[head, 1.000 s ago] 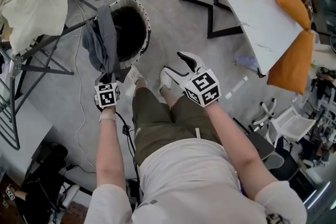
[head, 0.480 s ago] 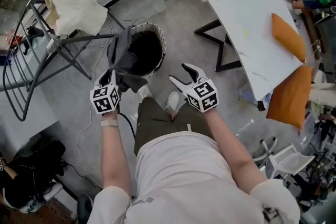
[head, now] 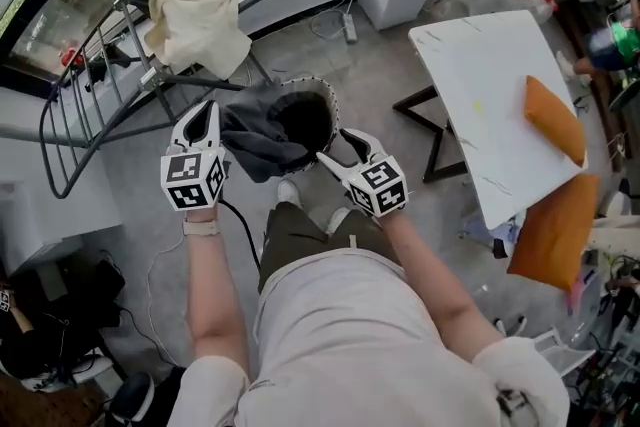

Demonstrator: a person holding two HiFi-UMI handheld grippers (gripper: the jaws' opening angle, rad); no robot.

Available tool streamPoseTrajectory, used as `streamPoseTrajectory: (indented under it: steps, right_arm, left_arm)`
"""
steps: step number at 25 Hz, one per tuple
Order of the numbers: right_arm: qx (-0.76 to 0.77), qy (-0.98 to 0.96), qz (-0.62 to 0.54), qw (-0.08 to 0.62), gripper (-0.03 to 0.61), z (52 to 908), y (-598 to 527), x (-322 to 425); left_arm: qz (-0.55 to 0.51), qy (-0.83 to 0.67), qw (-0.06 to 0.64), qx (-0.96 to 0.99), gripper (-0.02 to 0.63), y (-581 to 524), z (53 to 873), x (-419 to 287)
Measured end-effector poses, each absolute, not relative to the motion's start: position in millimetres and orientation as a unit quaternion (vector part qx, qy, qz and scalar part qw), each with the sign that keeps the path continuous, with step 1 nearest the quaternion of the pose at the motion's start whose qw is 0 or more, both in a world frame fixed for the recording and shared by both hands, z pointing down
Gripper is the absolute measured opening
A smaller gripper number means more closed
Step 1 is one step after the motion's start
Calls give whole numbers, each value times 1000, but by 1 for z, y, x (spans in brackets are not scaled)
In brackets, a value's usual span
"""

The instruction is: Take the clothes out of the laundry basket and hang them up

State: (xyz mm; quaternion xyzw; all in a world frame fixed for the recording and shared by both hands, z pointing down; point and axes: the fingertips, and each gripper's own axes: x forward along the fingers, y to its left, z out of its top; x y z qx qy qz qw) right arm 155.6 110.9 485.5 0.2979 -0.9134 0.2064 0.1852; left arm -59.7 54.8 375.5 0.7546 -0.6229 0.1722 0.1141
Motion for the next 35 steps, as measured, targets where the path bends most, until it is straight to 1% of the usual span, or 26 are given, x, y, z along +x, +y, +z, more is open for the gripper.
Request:
streamPoseTrajectory:
  steps: [4,7,15,22,23,25,27,28,31,35]
  right_arm:
    - [270,-923,201,186,281,480,120,135]
    - [244,-931,195,188,281,480,133,117]
    - [213,-943,164,198,282,480,136,64]
    - [214,-938,148,229,281,497,125,9]
    - [216,-935,151,236,264,501,124,1]
    - [223,-928,158,253,195,509,122,-9]
    - [231,-922,162,265,53,512,122,-17]
    - [236,-920,163,266,14,512,121,-21]
    - [278,-917,157,239,13,496,113,-28]
    - [361,-909,143,153,12,441,90,-29]
  left_arm:
    - [162,-618,116,761,5,61,365,-55]
    - [140,-618,92,768,5,61,334,-50]
    - [66,-631,10,773,5,60,212,-50]
    - [19,-639,-23,769,5,83,153,-65]
    - [10,-640,-21,768,5,87,149,-71]
    - [-3,-642,-13,766,5,94,145,-87]
    - [-5,-646,-8,763,5,102,144,-107]
    - [-4,-649,-8,760,5,108,145,-118]
    - [-9,-667,-8,745,5,132,149,-162]
    - [-20,-703,4,711,5,173,164,-239]
